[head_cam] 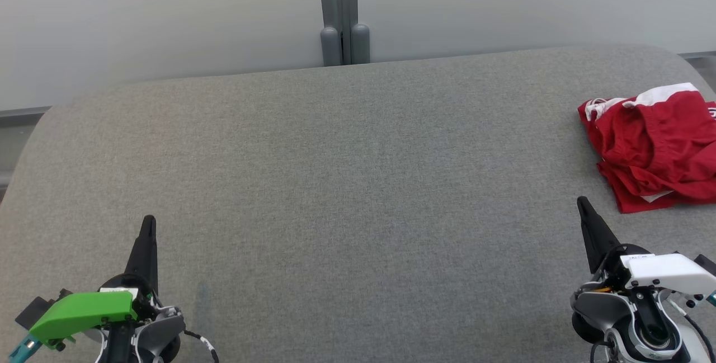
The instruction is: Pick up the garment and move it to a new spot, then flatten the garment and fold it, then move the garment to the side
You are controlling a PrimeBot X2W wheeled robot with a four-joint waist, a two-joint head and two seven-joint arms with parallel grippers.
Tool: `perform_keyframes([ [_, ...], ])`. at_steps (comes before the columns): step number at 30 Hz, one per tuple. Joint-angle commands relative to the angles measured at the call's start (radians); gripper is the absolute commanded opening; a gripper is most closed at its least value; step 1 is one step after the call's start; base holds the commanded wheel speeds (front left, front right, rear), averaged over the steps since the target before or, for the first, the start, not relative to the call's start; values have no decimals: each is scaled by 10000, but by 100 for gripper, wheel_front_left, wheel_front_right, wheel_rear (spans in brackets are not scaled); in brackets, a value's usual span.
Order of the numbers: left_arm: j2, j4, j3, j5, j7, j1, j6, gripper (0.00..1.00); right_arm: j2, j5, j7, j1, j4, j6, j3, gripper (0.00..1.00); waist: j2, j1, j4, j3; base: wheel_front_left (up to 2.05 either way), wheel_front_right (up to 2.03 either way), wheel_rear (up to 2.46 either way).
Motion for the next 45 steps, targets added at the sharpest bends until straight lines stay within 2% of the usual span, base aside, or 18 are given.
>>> perform_keyframes([
  [1,70,-19,28,-29,45,-105,-40,0,-3,69,41,85,-53,5,-18,0,0,0,0,0,0,0,0],
  [45,70,-19,27,-29,44,-105,-40,0,-3,71,40,86,-54,4,-17,0,0,0,0,0,0,0,0],
])
